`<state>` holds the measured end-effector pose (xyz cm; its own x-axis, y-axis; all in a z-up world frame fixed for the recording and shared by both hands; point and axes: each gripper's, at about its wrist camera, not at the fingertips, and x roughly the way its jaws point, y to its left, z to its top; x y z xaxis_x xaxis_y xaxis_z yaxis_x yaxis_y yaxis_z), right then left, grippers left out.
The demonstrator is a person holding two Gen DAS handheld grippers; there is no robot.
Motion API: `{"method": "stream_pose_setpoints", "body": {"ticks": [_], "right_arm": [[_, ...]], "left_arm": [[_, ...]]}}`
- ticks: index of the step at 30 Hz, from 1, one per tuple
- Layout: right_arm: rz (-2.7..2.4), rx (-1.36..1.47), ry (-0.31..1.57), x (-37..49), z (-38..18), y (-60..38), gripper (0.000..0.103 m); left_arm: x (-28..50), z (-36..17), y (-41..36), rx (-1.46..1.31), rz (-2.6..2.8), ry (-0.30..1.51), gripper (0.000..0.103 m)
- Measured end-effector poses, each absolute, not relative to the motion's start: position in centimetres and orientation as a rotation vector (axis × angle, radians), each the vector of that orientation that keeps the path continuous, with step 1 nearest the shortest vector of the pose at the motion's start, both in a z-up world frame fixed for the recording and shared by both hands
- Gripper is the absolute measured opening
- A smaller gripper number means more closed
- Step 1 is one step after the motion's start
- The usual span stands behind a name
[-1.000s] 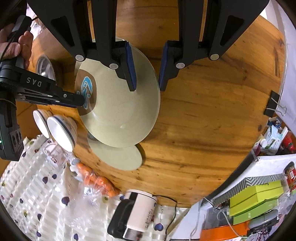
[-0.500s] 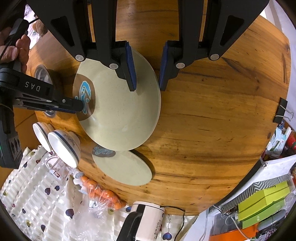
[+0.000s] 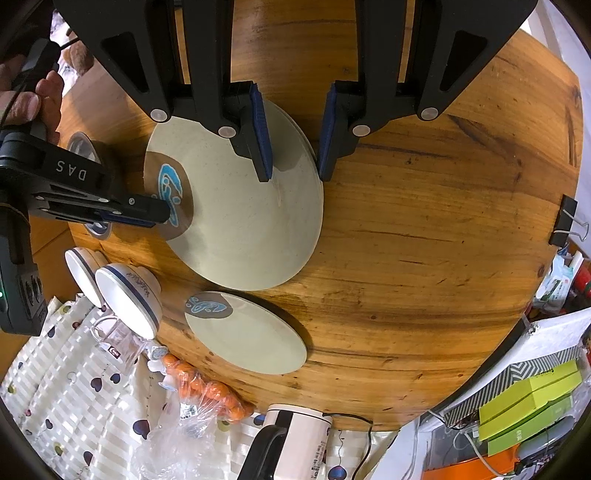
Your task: Organize plates and bowls
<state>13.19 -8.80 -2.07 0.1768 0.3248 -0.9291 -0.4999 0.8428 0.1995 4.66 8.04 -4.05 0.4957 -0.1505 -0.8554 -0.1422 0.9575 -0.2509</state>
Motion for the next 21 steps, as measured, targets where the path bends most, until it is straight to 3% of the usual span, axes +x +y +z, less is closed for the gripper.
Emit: {"method": "stream_pose_setpoints", "body": {"ticks": [21], "right_arm": [[0.595, -0.122, 1.247, 13.14, -2.14, -9.33, 0.018]], "left_arm": [[5.50, -4.08, 8.81, -0.323, -0.015, 1.030, 0.026]]}}
